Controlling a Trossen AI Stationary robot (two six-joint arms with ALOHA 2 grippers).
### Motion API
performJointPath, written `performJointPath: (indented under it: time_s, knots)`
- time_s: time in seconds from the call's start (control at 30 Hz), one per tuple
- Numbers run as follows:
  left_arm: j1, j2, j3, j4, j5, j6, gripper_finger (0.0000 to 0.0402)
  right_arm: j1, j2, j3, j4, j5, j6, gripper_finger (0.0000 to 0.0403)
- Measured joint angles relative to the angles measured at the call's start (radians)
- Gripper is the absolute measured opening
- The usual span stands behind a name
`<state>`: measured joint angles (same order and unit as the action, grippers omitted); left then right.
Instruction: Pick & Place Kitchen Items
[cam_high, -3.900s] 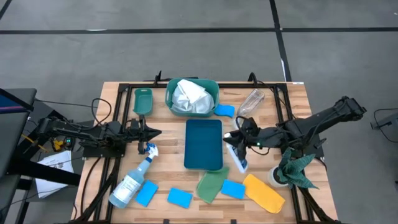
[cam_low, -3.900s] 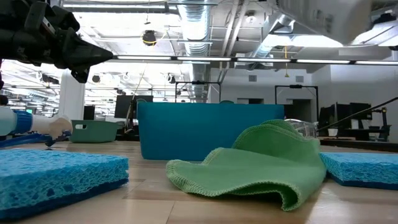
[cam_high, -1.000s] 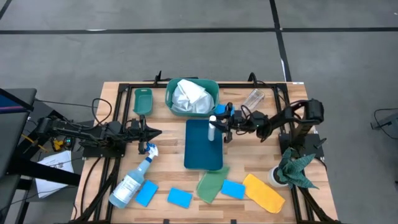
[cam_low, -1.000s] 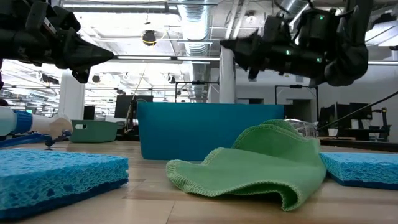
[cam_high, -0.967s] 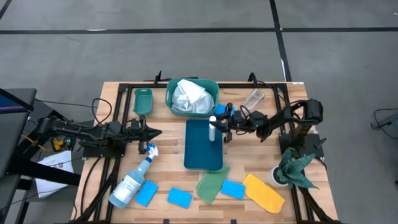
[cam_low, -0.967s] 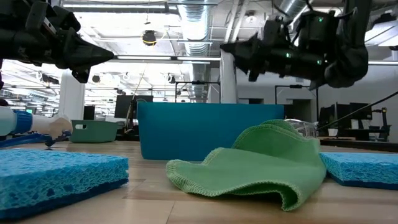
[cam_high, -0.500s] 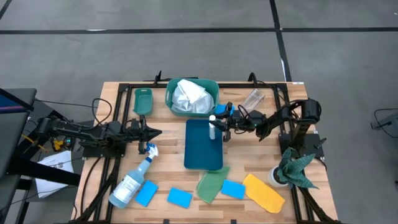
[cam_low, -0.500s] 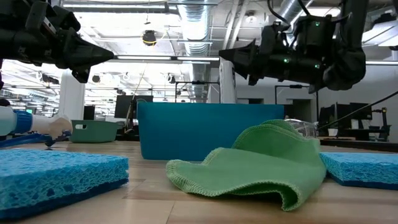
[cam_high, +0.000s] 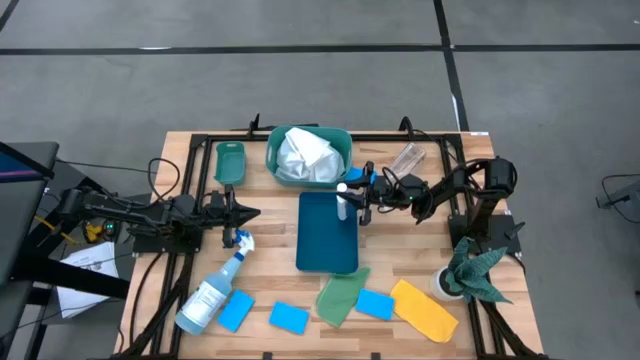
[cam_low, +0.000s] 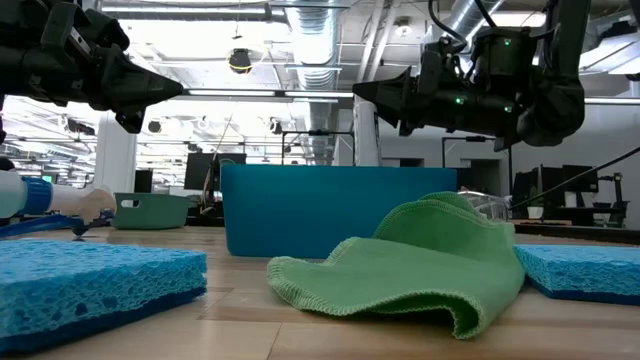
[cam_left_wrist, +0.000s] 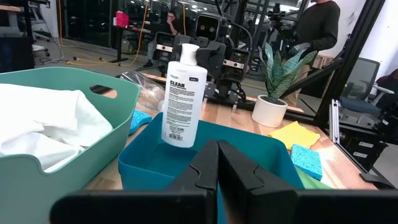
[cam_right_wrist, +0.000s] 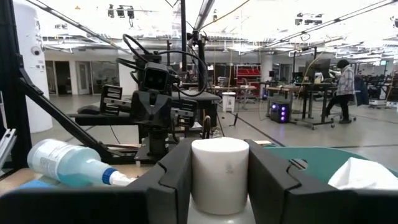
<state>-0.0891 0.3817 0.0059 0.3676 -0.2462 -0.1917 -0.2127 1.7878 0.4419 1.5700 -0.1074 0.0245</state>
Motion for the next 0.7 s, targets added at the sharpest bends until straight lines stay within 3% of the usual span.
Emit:
performJointPath:
  time_s: [0.7]
  knots:
    - [0.0, 0.0, 0.0, 0.0, 0.0, 0.0, 0.0, 0.058, 0.001, 0.0, -0.003, -0.004, -0.038, 0.0108]
